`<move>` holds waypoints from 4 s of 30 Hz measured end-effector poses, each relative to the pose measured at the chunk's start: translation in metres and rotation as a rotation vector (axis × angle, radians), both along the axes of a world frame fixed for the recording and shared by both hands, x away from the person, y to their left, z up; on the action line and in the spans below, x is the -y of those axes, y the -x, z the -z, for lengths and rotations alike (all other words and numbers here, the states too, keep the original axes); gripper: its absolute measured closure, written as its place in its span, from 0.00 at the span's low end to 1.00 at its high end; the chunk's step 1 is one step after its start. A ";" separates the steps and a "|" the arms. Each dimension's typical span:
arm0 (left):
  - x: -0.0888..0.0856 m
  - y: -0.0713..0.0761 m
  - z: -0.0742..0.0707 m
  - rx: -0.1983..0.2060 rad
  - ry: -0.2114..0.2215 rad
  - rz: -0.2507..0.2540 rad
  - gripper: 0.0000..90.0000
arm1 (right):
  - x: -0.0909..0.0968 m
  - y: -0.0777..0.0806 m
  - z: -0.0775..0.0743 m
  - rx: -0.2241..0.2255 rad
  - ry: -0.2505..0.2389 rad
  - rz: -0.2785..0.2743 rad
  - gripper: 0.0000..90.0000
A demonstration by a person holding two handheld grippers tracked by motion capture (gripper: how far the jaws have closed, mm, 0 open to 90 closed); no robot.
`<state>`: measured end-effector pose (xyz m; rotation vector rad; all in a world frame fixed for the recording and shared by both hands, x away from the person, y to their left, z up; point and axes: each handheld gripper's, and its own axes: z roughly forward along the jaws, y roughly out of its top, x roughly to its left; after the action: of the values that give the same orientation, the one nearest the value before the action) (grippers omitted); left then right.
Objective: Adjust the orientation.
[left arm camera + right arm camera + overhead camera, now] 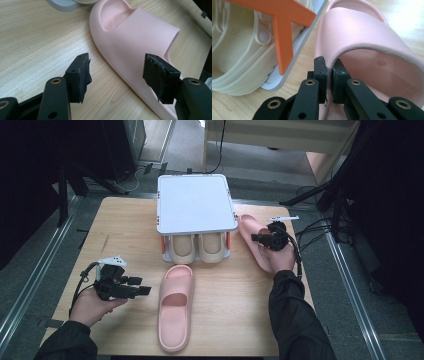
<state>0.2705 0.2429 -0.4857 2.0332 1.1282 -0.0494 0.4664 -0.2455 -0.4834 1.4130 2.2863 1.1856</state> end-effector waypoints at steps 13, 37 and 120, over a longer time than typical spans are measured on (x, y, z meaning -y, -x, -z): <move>0.001 -0.003 -0.002 0.008 -0.004 0.005 0.41 | 0.009 0.023 -0.029 0.006 -0.030 0.034 0.95; 0.008 -0.028 -0.006 0.033 0.000 0.053 0.40 | 0.021 0.110 -0.053 0.015 -0.055 0.024 0.95; 0.021 -0.033 -0.002 0.101 -0.024 0.144 0.91 | -0.050 0.180 -0.006 -0.027 0.038 -0.192 1.00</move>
<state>0.3036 0.2218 -0.4840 2.1117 0.9226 -0.0049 0.2859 -0.1959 -0.4777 1.2257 2.4965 1.1737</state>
